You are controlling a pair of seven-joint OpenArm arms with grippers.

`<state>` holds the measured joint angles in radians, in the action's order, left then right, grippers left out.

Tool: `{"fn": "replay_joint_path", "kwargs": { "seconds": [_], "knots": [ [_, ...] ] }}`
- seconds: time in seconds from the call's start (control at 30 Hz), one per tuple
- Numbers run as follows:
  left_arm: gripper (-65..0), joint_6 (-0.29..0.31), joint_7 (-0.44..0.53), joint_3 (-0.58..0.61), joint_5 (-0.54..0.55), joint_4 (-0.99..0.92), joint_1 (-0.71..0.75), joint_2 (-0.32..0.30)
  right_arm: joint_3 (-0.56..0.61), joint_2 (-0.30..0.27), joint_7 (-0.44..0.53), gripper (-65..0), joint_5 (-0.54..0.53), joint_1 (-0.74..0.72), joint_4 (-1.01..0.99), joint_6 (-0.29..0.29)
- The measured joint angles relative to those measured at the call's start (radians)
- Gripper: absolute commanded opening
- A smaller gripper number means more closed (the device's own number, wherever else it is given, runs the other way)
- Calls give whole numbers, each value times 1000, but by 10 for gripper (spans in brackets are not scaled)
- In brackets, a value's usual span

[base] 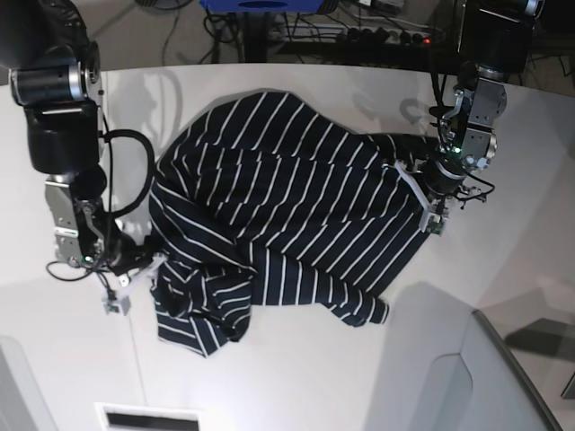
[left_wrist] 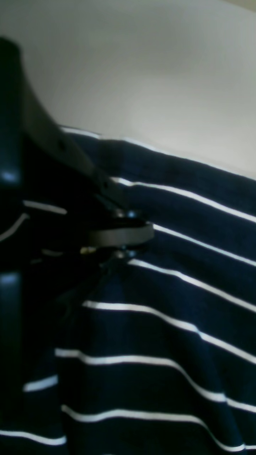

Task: Layout the t-shirt on the table in an organized manner, then fold the t-shirt properly
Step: 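Drag the held shirt part outward with the right gripper, left gripper holding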

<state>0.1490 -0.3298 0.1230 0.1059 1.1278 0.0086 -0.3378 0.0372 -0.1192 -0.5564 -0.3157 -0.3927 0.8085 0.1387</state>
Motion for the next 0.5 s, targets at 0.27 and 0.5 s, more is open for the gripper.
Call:
{"fn": "replay_joint_path", "kwargs": {
  "seconds": [0.27, 0.5],
  "knots": [
    [-614, 0, 17, 0, 4, 7, 25, -17, -1, 3, -16, -648, -15, -24, -76, 8],
    [-614, 7, 50, -2, 10, 7, 51, -46, 1, -71, -41, -648, -14, -16, -76, -118]
  ]
}}
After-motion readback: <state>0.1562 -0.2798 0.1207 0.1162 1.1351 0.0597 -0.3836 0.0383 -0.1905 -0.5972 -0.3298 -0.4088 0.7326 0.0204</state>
